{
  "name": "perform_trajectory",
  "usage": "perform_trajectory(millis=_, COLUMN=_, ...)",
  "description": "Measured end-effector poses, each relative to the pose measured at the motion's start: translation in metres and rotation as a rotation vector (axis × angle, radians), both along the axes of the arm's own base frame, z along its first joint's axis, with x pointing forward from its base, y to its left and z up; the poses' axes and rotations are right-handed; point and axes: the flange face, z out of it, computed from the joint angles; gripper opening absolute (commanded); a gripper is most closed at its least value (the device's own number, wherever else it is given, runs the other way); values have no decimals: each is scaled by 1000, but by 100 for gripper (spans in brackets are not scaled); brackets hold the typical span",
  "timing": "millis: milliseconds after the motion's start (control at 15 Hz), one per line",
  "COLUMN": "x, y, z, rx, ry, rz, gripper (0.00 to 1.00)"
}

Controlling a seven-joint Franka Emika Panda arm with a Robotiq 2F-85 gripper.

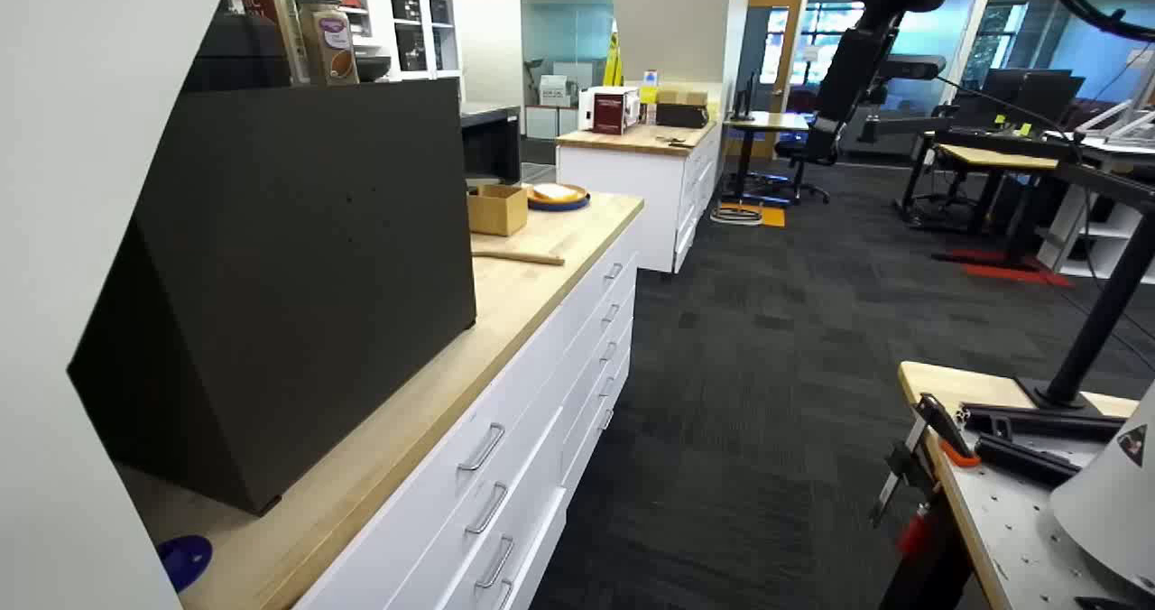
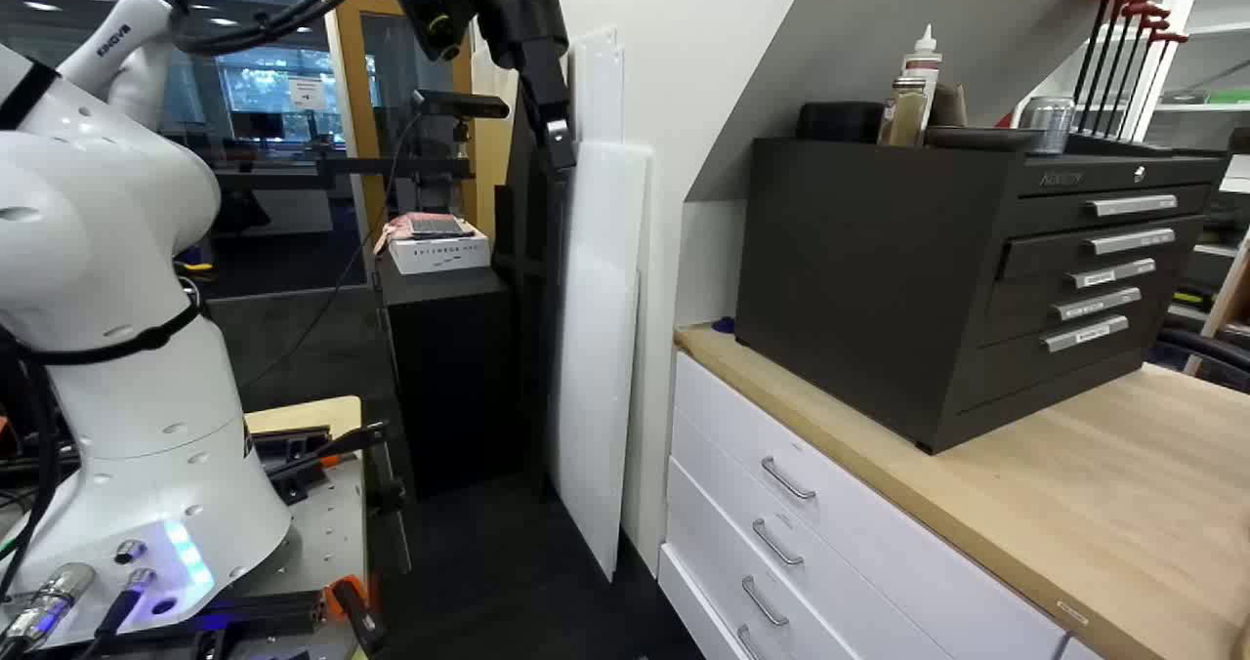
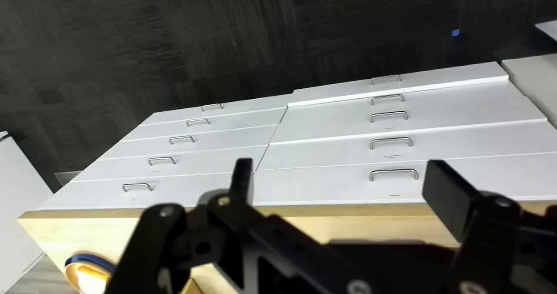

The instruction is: Open the topmost drawer

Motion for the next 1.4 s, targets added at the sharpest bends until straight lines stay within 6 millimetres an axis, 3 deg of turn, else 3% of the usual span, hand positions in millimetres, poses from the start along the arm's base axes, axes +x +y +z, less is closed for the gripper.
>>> perform_trajectory(millis=933, x=2, y=-2, z=-3, rx=7, ry=13, rz=12, gripper=100)
perform_trajectory(millis=1133, x=10, y=-8, z=-16, rx=22, ry=51, rz=38, gripper=100)
perform_trajectory(millis=1400, x=38, y=-15, z=-47, rx=49, ry=86, rz=168, gripper=100)
